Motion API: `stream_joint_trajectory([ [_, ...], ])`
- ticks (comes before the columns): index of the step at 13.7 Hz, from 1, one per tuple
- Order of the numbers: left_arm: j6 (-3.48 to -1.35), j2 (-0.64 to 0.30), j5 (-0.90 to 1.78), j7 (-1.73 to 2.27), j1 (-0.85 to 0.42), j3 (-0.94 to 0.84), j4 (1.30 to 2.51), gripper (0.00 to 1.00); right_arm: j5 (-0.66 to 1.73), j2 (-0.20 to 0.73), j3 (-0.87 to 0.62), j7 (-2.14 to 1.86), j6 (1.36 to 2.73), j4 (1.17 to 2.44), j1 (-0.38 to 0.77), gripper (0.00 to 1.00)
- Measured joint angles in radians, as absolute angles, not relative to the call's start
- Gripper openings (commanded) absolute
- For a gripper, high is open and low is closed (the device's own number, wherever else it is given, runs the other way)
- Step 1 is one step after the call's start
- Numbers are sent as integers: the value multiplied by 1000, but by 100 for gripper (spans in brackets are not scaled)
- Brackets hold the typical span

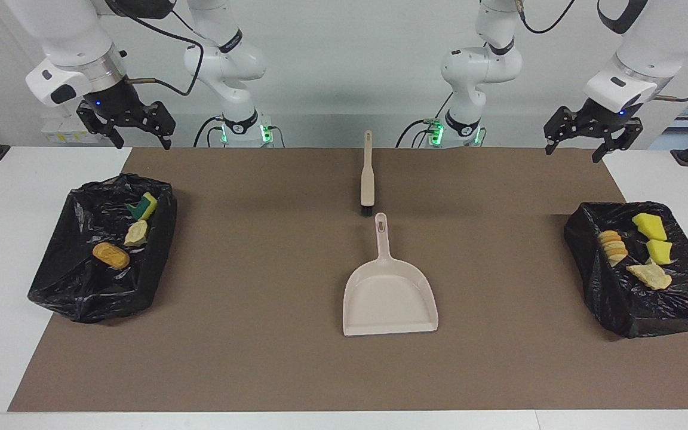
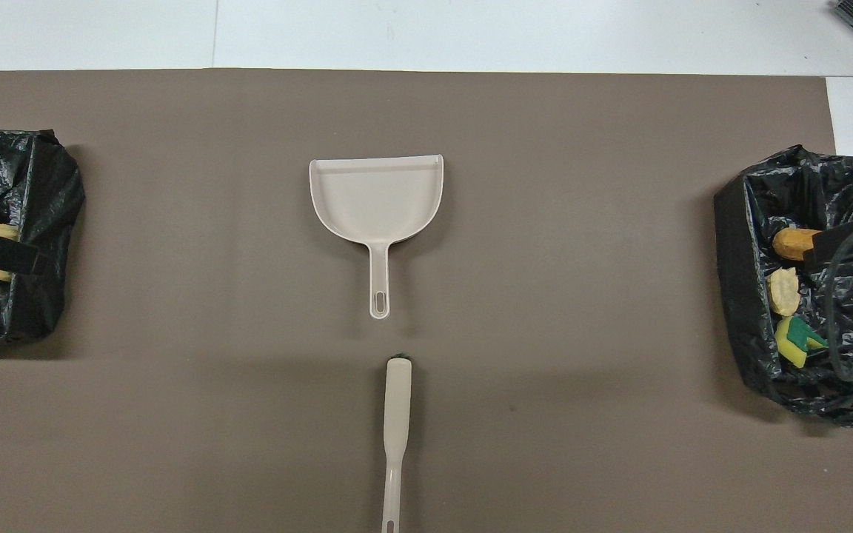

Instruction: Sweep and dump trash in bin

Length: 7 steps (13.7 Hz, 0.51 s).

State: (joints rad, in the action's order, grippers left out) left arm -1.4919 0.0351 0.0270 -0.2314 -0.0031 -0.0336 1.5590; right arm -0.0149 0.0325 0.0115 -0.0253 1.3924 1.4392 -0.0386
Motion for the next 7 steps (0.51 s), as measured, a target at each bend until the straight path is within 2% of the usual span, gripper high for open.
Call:
stream_joint_trajectory([
  [7,-1494,57,30,-231,-3,-33,1594,100,-14,33,11,-25,1388,1439,-32,100],
])
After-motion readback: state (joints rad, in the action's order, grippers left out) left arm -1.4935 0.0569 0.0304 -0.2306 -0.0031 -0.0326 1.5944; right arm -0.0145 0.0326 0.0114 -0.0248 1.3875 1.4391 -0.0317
